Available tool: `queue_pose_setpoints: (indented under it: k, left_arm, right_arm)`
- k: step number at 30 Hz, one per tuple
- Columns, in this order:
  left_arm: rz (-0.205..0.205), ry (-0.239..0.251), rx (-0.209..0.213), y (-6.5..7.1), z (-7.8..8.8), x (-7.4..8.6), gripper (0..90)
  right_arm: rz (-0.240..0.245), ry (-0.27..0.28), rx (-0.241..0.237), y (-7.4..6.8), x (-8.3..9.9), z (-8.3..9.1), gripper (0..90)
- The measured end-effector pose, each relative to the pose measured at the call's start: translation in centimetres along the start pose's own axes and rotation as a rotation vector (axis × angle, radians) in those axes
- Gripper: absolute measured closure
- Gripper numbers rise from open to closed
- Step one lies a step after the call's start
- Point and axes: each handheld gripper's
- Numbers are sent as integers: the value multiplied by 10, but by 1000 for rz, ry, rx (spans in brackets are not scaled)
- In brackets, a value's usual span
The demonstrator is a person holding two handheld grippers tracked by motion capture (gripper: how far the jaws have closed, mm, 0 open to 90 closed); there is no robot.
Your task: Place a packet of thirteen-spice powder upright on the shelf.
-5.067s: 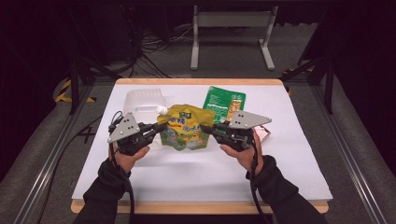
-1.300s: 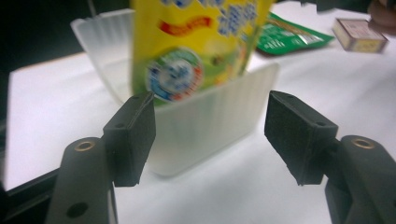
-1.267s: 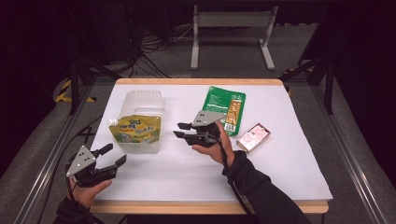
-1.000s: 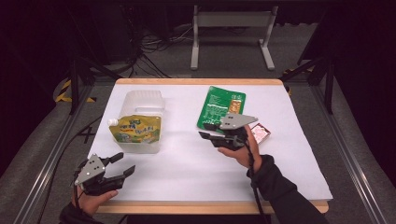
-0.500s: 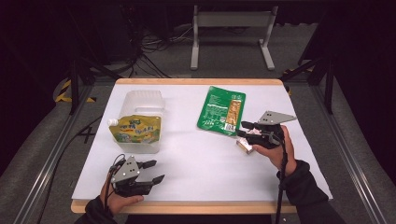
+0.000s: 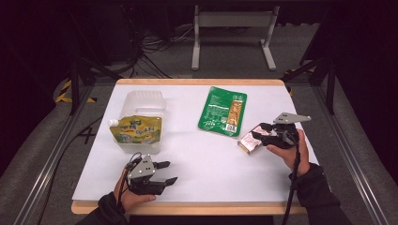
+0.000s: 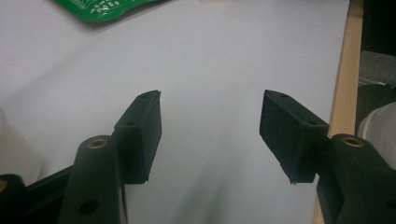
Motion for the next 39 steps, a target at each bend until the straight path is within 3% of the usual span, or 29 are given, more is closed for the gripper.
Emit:
queue_pose_setpoints:
  k: [5, 11, 15, 19, 22, 26, 29, 33, 36, 39]
  left_arm:
    - [0, -11, 6, -1, -4, 0, 367]
    - [9, -18, 12, -4, -4, 3, 345]
    - [-23, -48, -3, -6, -10, 3, 321]
    - [-30, -49, -20, -6, -11, 4, 280]
    - [-19, -34, -23, -7, -8, 4, 269]
    - [-16, -31, -22, -7, -6, 6, 269]
    - [-12, -28, -19, -6, -4, 6, 269]
    - [-20, -32, -15, -4, -4, 6, 269]
    - [-18, -36, -16, -4, -4, 6, 265]
    - [-17, -36, -10, -4, -5, 5, 261]
  right_arm:
    - [-23, -33, 42, 13, 9, 0, 326]
    - [-71, -55, 19, 26, 17, -6, 277]
    - [-89, -51, 2, 28, 14, -15, 263]
    - [-113, -50, -34, 23, 2, -30, 283]
    - [-75, -78, -72, 10, -7, -44, 317]
    - [-37, -118, -94, 0, -11, -49, 315]
    - [-24, -132, -70, 2, -11, -43, 300]
    - [-89, -147, 13, 21, 0, -23, 275]
    - [-162, -150, -40, 39, 16, -15, 212]
    - [-150, -173, -53, 43, 22, -16, 157]
Point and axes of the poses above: each handheld gripper's, and its own axes: z roughly backward along the jaws, x roughly out of its underside, y roughly to its right, and after that the axes turned 5 degrees about z, right-handed
